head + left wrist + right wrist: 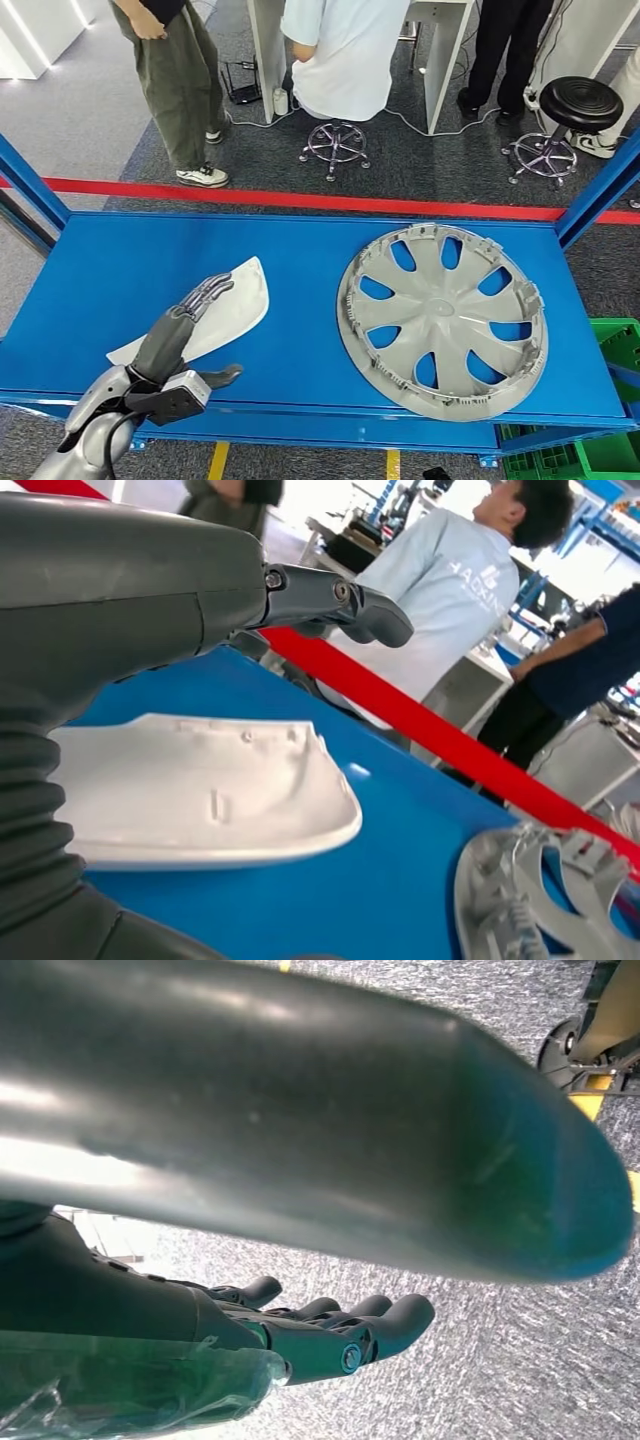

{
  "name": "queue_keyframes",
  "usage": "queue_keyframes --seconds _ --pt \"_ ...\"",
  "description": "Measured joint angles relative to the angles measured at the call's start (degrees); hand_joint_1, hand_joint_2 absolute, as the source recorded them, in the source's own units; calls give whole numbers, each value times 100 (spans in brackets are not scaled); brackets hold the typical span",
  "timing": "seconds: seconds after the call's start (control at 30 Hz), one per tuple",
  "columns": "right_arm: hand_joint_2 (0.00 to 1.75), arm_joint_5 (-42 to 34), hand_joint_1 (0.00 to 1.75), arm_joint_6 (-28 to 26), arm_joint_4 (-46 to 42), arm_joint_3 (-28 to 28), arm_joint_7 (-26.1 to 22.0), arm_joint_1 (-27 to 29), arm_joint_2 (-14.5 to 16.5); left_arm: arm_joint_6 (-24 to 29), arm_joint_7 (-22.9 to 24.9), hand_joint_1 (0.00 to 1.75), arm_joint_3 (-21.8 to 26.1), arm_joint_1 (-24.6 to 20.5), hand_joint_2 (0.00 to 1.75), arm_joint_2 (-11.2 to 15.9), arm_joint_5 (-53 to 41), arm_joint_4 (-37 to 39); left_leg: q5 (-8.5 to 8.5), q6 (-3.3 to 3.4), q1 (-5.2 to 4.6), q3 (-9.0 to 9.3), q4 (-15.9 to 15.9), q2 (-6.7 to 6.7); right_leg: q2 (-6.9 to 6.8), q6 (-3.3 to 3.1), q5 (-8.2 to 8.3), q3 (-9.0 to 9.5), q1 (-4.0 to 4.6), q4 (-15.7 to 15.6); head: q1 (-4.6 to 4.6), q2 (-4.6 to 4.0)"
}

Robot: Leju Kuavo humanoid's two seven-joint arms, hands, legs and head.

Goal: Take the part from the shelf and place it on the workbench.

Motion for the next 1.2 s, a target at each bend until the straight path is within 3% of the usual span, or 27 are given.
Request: queue_keyframes --seconds 0.83,1.2 --pt "0 -69 0 -20 0 10 35 -2 4 77 429 0 -331 -188 175 92 -98 463 -1 -2 0 0 0 0 0 0 0 0 0 0 2 0" --pt "0 -167 0 -85 1 8 34 10 9 795 1585 0 -235 -188 175 -5 -742 663 -1 -2 0 0 0 0 0 0 0 0 0 0 1 0"
